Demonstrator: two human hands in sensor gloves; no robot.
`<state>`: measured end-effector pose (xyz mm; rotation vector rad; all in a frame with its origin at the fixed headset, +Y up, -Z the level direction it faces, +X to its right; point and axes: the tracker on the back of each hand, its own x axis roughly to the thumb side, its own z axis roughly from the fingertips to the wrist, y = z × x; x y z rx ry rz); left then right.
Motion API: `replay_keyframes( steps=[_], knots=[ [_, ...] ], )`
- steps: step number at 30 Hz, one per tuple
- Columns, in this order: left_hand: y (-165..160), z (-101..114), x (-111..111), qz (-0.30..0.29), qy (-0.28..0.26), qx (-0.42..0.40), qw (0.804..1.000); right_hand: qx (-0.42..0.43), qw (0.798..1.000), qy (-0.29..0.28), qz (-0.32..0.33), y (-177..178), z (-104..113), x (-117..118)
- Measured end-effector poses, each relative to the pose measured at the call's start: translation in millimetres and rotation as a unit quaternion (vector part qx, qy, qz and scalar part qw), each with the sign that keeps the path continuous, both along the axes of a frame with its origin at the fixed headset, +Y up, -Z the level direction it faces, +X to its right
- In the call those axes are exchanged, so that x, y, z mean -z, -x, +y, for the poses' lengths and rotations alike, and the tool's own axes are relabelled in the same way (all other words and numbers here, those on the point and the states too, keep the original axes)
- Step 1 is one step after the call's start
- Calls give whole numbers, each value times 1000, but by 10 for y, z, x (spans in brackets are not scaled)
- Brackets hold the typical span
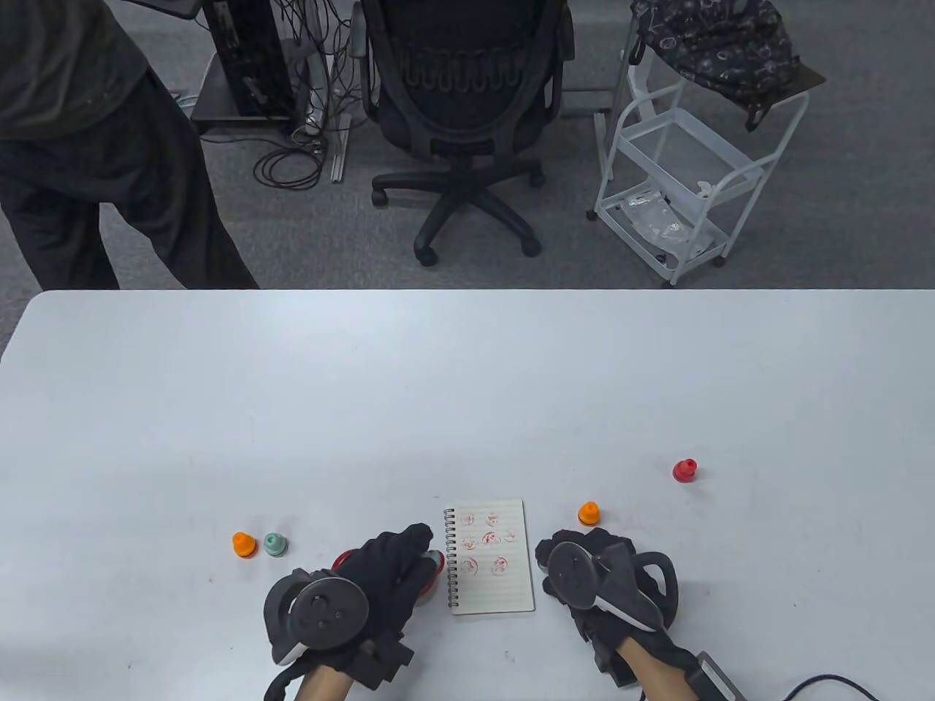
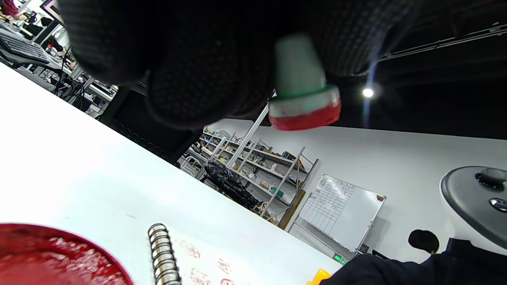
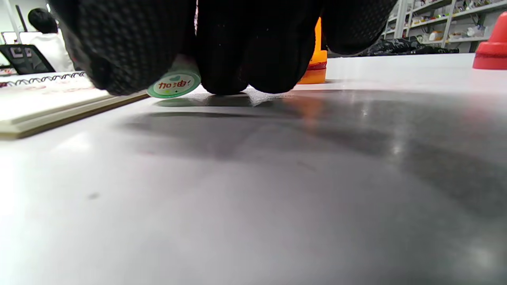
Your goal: Stamp reward stamp onto notebook
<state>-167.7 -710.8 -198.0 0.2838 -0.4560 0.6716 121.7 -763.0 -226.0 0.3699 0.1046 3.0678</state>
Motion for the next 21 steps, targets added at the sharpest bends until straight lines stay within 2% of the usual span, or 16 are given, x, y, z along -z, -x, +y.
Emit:
replay_keyframes(
  steps=[10, 16, 21],
  knots=[
    [-22, -8, 14, -3, 4, 27, 1000, 2, 1000, 7, 3, -42, 31, -14],
    [-70, 2, 15, -6, -18, 88, 996, 33, 999, -23, 2, -119, 197, -52],
    [-125, -19, 26, -7, -38, 166, 985, 53, 998, -43, -1, -183, 298, -93]
  ],
)
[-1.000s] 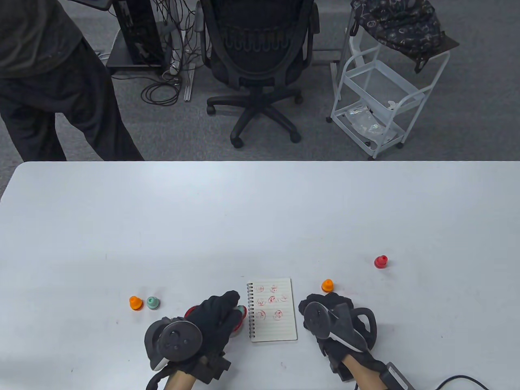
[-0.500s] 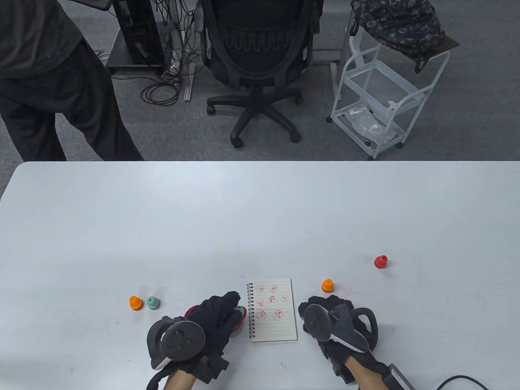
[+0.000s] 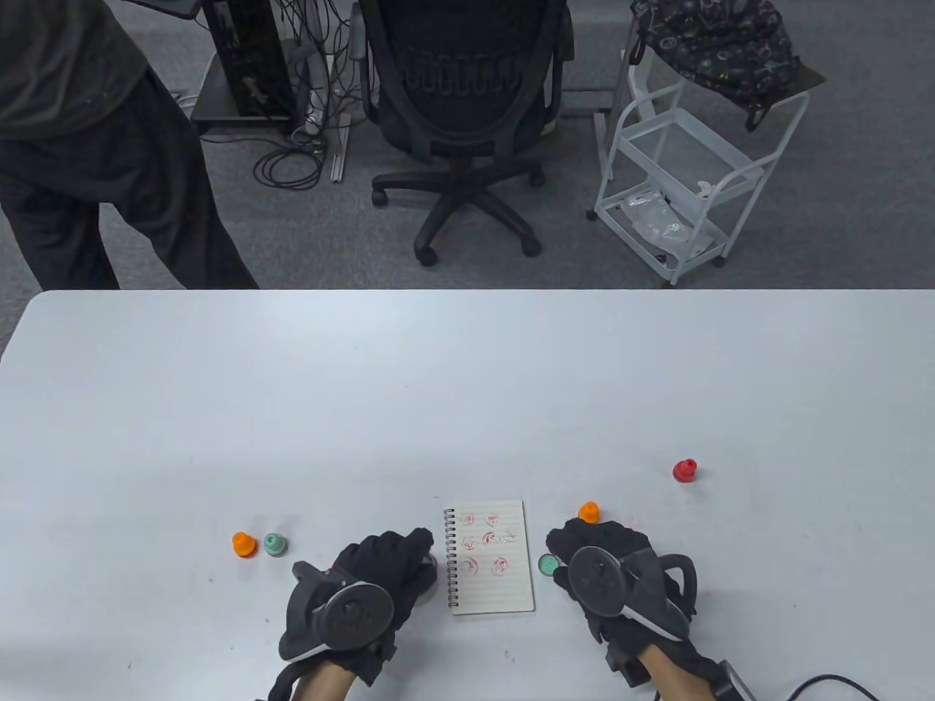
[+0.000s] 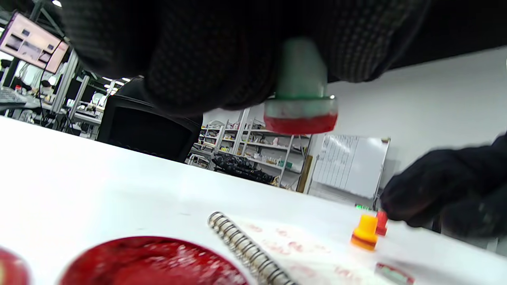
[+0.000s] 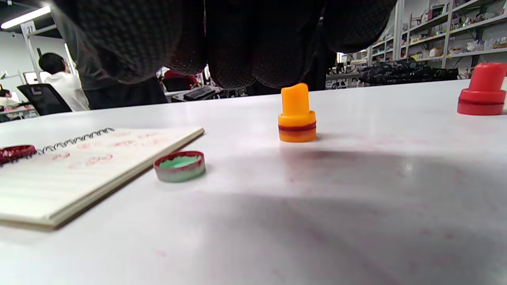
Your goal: Stamp reward stamp onto notebook
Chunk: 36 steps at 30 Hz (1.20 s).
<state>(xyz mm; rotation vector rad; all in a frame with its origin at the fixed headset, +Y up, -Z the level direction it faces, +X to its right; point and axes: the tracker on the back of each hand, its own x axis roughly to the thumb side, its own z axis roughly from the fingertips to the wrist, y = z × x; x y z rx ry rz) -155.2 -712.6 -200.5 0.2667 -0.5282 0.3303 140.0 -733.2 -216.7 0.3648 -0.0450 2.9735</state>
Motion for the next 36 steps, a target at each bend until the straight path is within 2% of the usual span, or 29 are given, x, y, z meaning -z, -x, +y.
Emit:
replay_keyframes(
  steps=[10, 20, 23, 36],
  knots=[
    [-141, -164, 69, -11, 9, 151, 988, 23, 1000, -9, -3, -58, 64, -24],
    [-202, -349, 147, -20, 56, 217, 974, 22, 1000, -14, 3, -61, 77, -33],
    [-212, -350, 172, -20, 72, 201, 977, 26, 1000, -15, 2, -69, 84, -36],
    [-232, -339, 186, -16, 73, 208, 975, 29, 1000, -9, 7, -73, 88, -43]
  ],
)
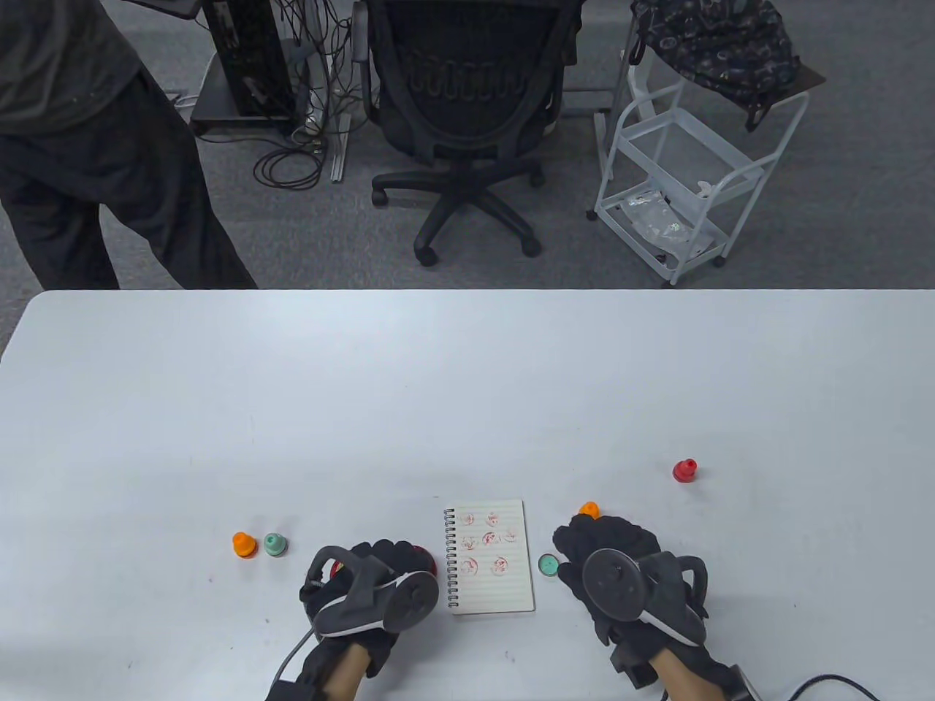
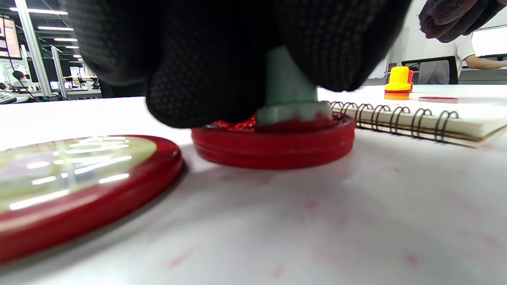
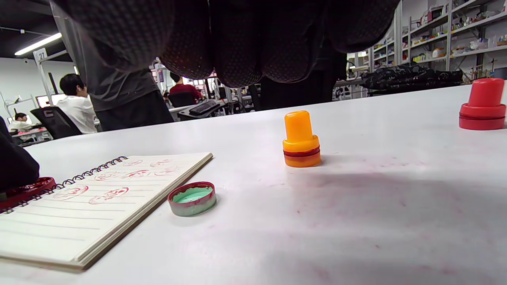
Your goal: Stamp reward stamp onto notebook
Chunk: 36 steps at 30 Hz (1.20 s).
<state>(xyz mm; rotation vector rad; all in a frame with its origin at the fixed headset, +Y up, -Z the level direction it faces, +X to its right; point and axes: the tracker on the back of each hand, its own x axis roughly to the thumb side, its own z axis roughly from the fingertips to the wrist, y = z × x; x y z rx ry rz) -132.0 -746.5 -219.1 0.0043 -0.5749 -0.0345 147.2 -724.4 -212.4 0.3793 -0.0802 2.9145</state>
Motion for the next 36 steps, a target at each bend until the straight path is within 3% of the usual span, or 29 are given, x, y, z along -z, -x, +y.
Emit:
replay_keyframes(
  steps=[16, 19, 36],
  knots=[
    [-59, -13, 16, 2, -2, 56, 998, 6, 1000, 9, 13, 14, -1, -8],
    [-53, 50, -10, -2, -29, 58, 998, 11, 1000, 12, 12, 7, 1, -8],
    [-239, 174, -159, -59, -71, -16, 996, 20, 1000, 7, 9, -8, 32, -15]
  ],
)
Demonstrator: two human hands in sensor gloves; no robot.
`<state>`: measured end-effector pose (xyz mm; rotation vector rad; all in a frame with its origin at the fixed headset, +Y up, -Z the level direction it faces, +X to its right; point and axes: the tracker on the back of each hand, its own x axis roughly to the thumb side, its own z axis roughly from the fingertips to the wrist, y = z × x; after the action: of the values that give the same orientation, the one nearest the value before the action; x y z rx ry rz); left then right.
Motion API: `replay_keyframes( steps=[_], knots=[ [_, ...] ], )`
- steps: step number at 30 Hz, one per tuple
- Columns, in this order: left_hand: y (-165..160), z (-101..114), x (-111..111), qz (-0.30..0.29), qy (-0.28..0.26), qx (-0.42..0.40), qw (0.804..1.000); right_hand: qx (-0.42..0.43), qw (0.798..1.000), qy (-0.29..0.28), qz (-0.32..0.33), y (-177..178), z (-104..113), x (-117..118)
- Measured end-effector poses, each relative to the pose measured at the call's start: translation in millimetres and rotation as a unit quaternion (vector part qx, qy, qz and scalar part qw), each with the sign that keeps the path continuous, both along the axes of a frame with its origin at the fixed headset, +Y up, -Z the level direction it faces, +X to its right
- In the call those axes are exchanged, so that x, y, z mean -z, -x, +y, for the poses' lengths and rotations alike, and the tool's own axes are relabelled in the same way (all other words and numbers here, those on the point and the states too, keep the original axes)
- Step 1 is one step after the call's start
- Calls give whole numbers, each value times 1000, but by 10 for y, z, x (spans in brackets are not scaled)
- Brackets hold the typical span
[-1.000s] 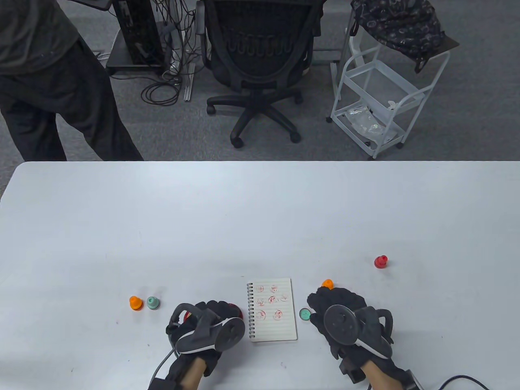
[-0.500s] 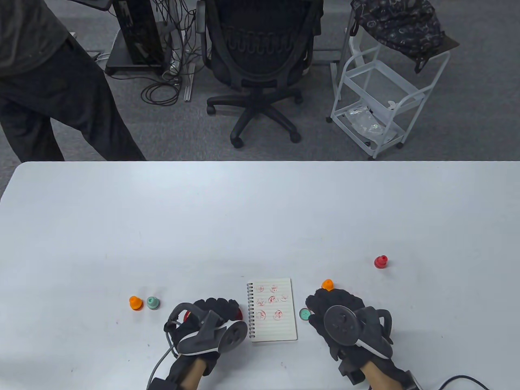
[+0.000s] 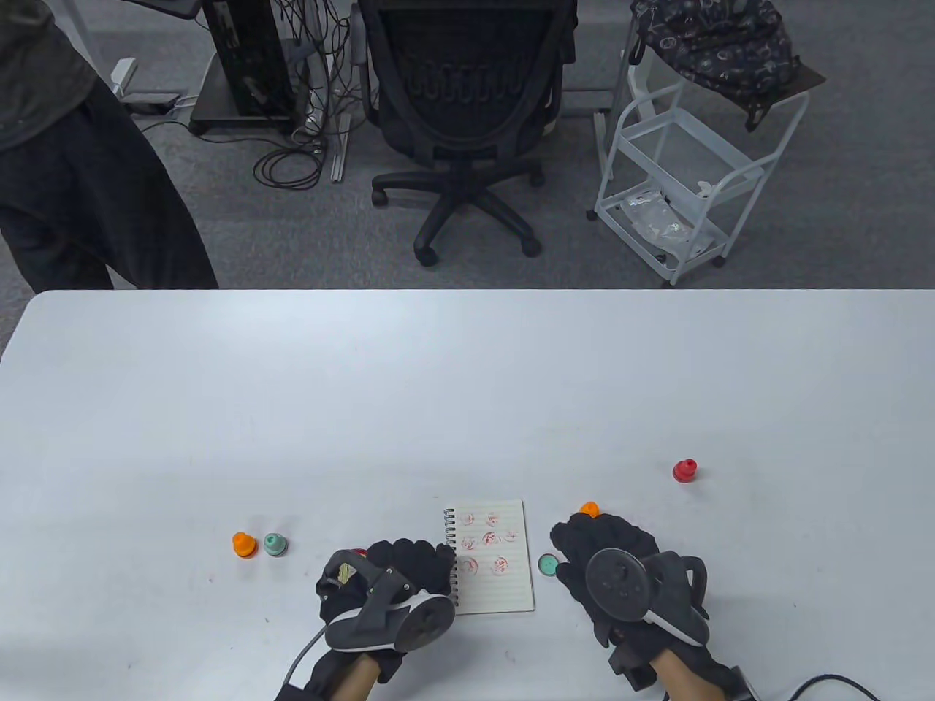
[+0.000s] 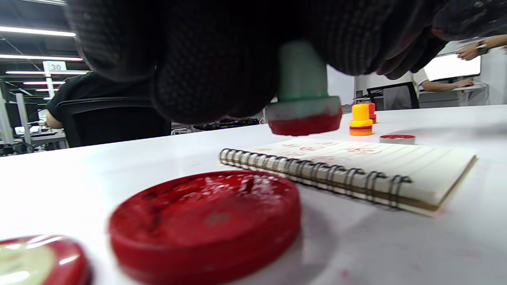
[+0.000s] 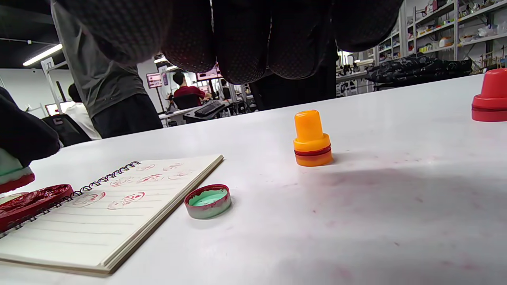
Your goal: Stamp reward stamp onto notebook
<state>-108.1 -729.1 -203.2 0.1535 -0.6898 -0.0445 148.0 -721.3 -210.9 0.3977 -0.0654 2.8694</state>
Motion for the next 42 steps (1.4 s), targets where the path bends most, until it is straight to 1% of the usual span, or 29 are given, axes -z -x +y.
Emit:
replay_keyframes(
  steps=[7, 20, 25, 27, 31, 34, 36, 42],
  knots=[
    [-165, -23, -71, -30, -1, -23, 999, -7, 1000, -4, 5, 8, 6, -5],
    [-313, -132, -80, -47, 9, -14, 999, -13, 1000, -15, 11, 29, 21, -21],
    [-332, -209, -74, -50, 23, 1, 998, -17, 1000, -16, 11, 33, 31, -27],
    [-354, -208, -72, -55, 35, 0, 998, -15, 1000, -15, 10, 30, 33, -28],
    [-430, -190, -64, -56, 19, 7, 998, -14, 1000, -13, 8, 27, 31, -30],
    [-473, -159, -19, -37, 40, 13, 998, -13, 1000, -11, 8, 27, 31, -32],
    [-511, -121, 39, -37, 54, 25, 998, -14, 1000, -11, 9, 28, 31, -36],
    [-617, -47, 271, -25, 148, 69, 986, -17, 1000, -5, 13, 34, 28, -44]
  ],
)
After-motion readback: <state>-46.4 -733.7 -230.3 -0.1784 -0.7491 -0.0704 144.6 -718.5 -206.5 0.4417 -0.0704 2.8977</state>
